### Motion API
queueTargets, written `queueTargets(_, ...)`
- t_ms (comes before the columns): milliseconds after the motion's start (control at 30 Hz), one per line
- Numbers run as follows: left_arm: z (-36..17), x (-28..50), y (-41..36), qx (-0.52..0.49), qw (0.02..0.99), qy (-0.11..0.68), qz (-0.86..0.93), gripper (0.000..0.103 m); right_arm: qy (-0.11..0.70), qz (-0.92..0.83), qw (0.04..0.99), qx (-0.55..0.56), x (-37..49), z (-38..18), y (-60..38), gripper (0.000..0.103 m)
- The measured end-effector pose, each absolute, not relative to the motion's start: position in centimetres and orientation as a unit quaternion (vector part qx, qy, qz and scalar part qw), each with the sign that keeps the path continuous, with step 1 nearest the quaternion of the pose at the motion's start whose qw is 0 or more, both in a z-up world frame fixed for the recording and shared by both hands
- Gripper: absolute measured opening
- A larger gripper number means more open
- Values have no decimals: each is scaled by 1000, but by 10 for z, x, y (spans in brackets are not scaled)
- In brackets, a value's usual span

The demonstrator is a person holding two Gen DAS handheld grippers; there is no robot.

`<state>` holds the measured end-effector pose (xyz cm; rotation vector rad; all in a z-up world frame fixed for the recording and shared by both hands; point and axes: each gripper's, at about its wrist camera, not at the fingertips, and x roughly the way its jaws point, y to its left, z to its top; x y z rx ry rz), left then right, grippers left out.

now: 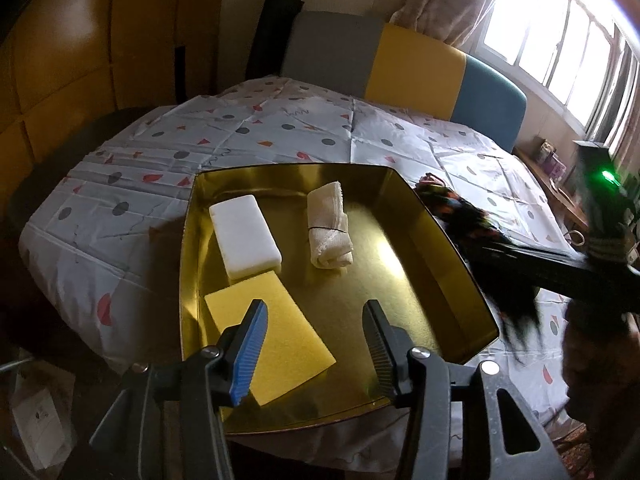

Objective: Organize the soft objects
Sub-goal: 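Carry the doll by its hair into the tray and open the right gripper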

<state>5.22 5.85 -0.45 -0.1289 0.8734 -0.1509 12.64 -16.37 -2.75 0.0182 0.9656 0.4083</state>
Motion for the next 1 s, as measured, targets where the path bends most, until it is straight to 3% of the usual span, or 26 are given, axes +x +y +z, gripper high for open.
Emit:
queueTargets(333,-14,54,75,-77,895,434,-65,50,489,155,857,-57,186,-54,-114,12)
queueTargets(533,-20,55,80,-85,892,441,-59,50,500,144,852,-50,205,-67,-107,27)
queueTargets(633,-21,57,80,-86,890,444,-57,50,487,156,859,-33,200,-58,-112,44)
queueTargets(1000,-23,57,64,-81,883,456,-77,50,440,141,886,22,164,-29,-178,48)
